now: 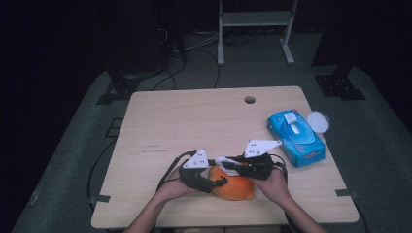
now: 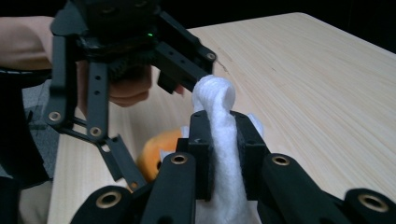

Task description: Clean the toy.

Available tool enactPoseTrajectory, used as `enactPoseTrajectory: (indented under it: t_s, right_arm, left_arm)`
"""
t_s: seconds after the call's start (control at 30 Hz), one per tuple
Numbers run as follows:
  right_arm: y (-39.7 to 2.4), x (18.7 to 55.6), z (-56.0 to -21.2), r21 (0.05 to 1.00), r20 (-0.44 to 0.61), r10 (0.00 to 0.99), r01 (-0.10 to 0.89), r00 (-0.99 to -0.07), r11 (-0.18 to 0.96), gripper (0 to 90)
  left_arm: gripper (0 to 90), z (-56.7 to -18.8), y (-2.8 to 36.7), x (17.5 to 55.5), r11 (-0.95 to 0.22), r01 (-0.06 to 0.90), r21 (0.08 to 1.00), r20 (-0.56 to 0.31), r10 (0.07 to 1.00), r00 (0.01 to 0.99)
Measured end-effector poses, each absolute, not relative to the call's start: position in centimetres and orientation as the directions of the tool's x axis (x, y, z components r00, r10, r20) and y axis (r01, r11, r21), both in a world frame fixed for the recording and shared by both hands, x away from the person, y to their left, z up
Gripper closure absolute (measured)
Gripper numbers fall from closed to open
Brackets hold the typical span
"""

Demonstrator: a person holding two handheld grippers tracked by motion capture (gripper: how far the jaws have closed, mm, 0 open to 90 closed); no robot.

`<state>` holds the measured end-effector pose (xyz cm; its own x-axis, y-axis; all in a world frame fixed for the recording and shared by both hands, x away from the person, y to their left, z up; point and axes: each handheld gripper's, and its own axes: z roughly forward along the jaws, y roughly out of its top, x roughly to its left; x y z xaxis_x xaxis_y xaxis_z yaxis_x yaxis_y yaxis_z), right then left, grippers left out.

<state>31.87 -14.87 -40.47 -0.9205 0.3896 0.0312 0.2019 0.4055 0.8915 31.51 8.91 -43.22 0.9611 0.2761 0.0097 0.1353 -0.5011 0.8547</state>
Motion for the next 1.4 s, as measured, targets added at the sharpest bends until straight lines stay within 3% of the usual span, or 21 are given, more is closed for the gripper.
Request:
enactPoseTrajectory:
  t_s: [0.2, 0.27, 0.4, 0.63, 0.73, 0.87, 0.97, 1.2, 1.33, 1.4]
  right_arm:
    - [-18.3, 32.4, -41.4, 0.89, 0.095, 0.456, 0.281, -0.885, 0.36, 79.4]
    - [-18.7, 32.1, -41.7, 0.888, 0.099, 0.462, 0.288, -0.882, 0.359, 79.4]
    - [-18.4, 31.4, -41.8, 0.889, 0.069, 0.455, 0.261, -0.888, 0.375, 79.5]
    - [-17.5, 30.6, -41.5, 0.888, 0.024, 0.427, 0.215, -0.904, 0.406, 79.4]
    - [-17.5, 30.6, -41.5, 0.888, 0.034, 0.421, 0.221, -0.906, 0.403, 79.4]
    - [-17.7, 30.7, -41.2, 0.89, 0.04, 0.429, 0.227, -0.902, 0.395, 79.4]
    - [-18.3, 30.9, -40.2, 0.902, 0.034, 0.44, 0.217, -0.897, 0.372, 79.5]
    - [-18.8, 31.9, -37.3, 0.93, -0.052, 0.482, 0.134, -0.874, 0.343, 79.6]
    - [-18.4, 32.7, -38.3, 0.918, -0.054, 0.492, 0.15, -0.869, 0.367, 79.6]
    - [-18.0, 33.0, -39.9, 0.897, -0.049, 0.482, 0.173, -0.875, 0.406, 79.6]
  left_arm:
    - [27.2, -43.4, 9.0, 31.9, -0.459, 0.186, 0.869, -0.052, 0.29, 0.956]
    - [20.8, -43.2, 9.1, 32.3, -0.429, 0.229, 0.874, -0.102, 0.299, 0.949]
    - [10.4, -43.0, 9.4, 33.1, -0.361, 0.353, 0.863, -0.236, 0.329, 0.914]
    - [8.0, -43.9, 8.9, 33.9, -0.391, 0.478, 0.786, -0.371, 0.32, 0.872]
    - [8.6, -43.9, 8.4, 33.7, -0.419, 0.461, 0.782, -0.353, 0.312, 0.882]
    - [33.1, -43.5, 8.6, 33.6, -0.389, 0.403, 0.829, -0.303, 0.294, 0.906]
    - [40.3, -42.5, 8.6, 33.5, -0.337, 0.296, 0.894, -0.203, 0.285, 0.937]
    - [42.5, -40.3, 8.4, 34.9, -0.3, 0.002, 0.954, 0.086, 0.279, 0.957]
    - [40.9, -42.4, 8.5, 35.9, -0.336, 0.039, 0.941, 0.05, 0.253, 0.966]
    - [34.9, -43.8, 8.6, 35.9, -0.359, 0.079, 0.93, 0.018, 0.258, 0.966]
